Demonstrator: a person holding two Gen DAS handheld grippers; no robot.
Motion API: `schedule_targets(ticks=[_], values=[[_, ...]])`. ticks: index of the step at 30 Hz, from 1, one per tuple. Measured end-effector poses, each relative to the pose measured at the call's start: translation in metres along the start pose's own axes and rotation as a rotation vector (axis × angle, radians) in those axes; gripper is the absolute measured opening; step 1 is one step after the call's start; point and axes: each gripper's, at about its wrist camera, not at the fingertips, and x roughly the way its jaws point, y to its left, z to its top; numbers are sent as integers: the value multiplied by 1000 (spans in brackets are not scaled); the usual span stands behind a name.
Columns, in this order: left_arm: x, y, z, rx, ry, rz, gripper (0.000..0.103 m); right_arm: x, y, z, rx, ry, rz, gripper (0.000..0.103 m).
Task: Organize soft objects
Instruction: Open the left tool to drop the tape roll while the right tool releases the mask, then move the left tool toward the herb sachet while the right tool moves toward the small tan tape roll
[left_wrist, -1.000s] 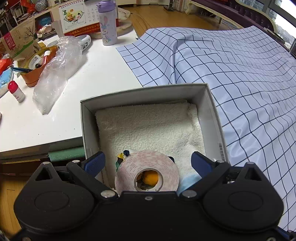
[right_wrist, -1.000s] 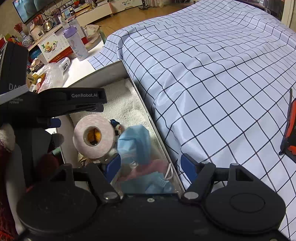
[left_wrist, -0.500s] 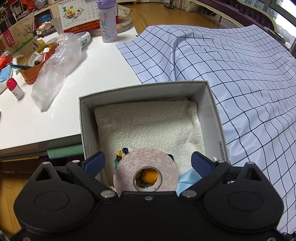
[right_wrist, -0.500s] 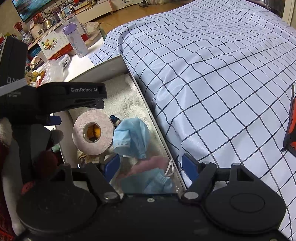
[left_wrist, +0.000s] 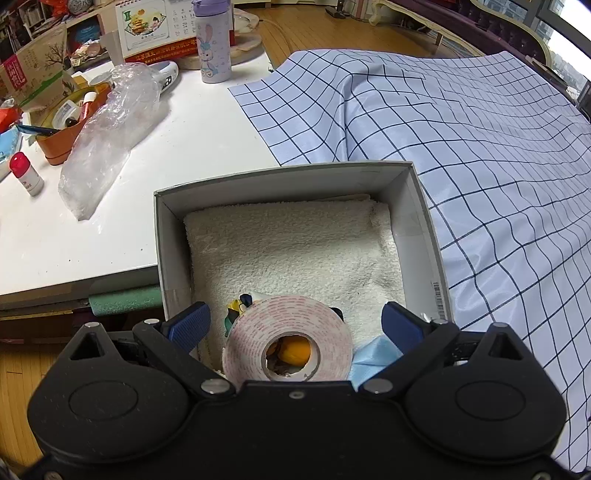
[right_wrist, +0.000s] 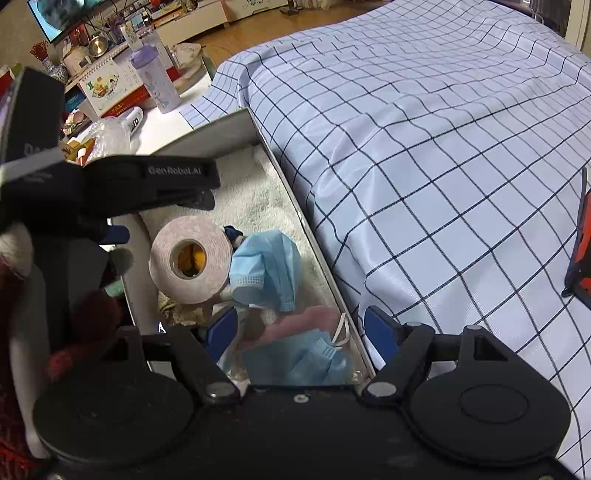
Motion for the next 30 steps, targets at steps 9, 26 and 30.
schedule_targets(ticks=[9,26,30], values=[[1,-13,-5,49,-3,-22,96,-39,-11,9,17,-92,-4,78],[-7,-61,-34,275,-27,-73,96,-197,-159,-1,209,-389,-307,85],[-11,-75,-45,326,-7,-142,96,-219,-222,-26,314,-388,-442,87]])
